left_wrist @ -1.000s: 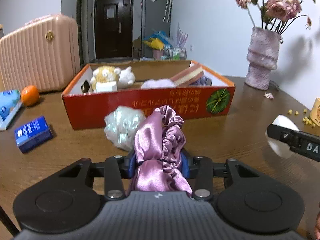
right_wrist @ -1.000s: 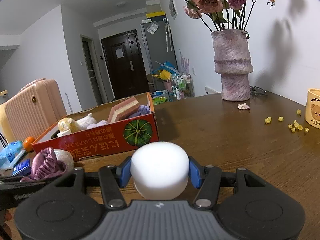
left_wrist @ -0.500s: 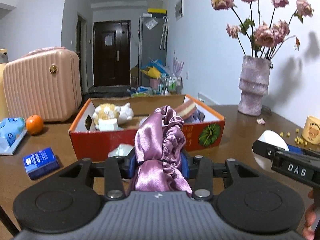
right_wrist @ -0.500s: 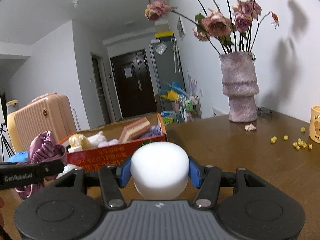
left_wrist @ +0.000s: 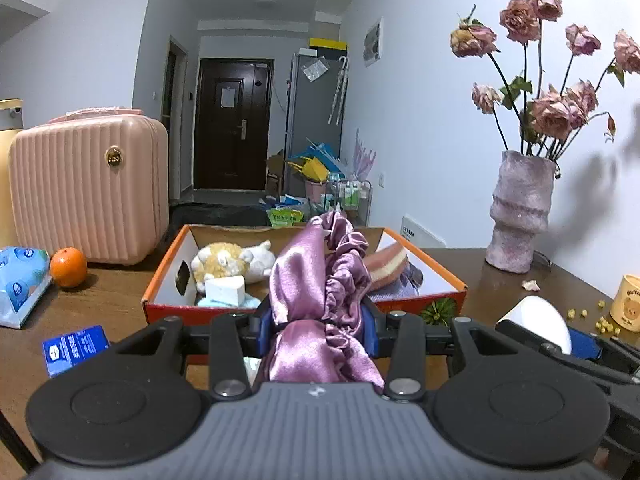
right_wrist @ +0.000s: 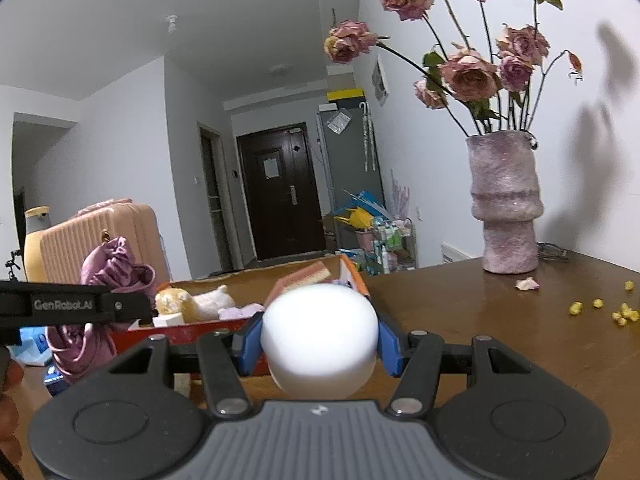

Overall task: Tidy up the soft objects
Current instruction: 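Carry the pink scrunchie and white round sponge in both grippers over the box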

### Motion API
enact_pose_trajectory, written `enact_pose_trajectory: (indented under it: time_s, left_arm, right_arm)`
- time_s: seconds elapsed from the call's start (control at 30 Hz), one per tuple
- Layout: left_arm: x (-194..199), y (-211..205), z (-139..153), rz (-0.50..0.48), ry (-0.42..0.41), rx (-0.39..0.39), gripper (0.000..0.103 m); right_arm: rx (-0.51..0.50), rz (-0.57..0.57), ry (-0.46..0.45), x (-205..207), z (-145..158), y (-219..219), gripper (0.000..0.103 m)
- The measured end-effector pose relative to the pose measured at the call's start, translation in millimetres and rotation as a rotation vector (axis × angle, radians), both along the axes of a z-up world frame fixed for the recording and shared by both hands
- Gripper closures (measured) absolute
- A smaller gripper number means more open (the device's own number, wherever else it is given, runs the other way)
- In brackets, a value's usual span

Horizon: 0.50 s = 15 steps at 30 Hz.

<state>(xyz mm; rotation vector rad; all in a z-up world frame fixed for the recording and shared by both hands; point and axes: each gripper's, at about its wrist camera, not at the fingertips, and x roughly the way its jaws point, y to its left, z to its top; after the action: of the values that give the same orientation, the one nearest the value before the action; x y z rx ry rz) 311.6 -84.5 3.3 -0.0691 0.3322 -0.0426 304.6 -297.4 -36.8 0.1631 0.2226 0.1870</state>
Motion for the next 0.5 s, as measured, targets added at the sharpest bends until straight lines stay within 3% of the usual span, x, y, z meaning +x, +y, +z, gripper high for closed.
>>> enact_pose_trajectory:
  time_s: [0.5]
  left_arm:
    - [22.9,10.5,7.1,0.018,-0.041,-0.009,0.061]
  right_arm:
    - [0.031,0.044,-0.048,29.4,-0.1,26.4,0.047]
